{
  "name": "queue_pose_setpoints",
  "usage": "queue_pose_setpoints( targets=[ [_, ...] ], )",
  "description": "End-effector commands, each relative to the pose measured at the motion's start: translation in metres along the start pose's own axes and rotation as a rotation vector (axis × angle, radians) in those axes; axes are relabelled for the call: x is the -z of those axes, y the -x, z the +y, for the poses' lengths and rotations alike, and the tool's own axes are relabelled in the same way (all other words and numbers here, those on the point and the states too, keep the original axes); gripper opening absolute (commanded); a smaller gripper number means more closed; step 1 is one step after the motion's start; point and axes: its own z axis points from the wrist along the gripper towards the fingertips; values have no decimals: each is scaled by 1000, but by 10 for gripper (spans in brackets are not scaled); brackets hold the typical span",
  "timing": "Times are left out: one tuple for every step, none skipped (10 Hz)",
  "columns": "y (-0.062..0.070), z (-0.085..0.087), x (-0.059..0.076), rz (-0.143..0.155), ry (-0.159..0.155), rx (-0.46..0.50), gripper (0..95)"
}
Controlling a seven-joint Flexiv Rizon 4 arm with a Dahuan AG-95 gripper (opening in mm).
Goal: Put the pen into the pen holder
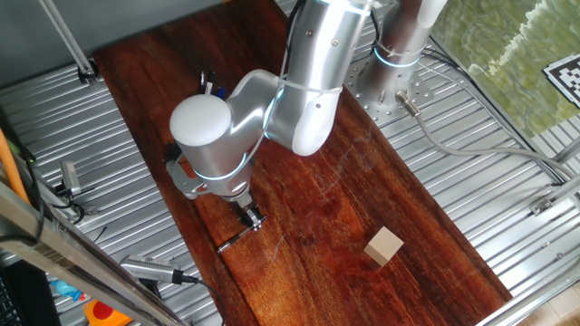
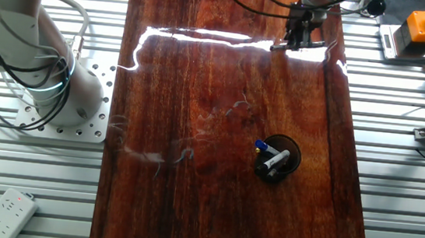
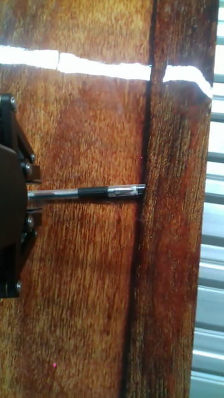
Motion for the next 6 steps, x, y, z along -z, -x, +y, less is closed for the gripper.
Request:
queue_pose_setpoints(
  targets=[
    [0, -1, -2, 0, 1, -2, 190],
    [-1, -1, -3, 1, 0, -3, 190],
    [-2, -1, -4, 1, -1, -3, 190],
    [-3, -2, -5, 1, -2, -2, 190],
    [-4, -2, -7, 0, -1, -3, 190],
    [-4, -3, -9, 1, -2, -4, 190]
  ],
)
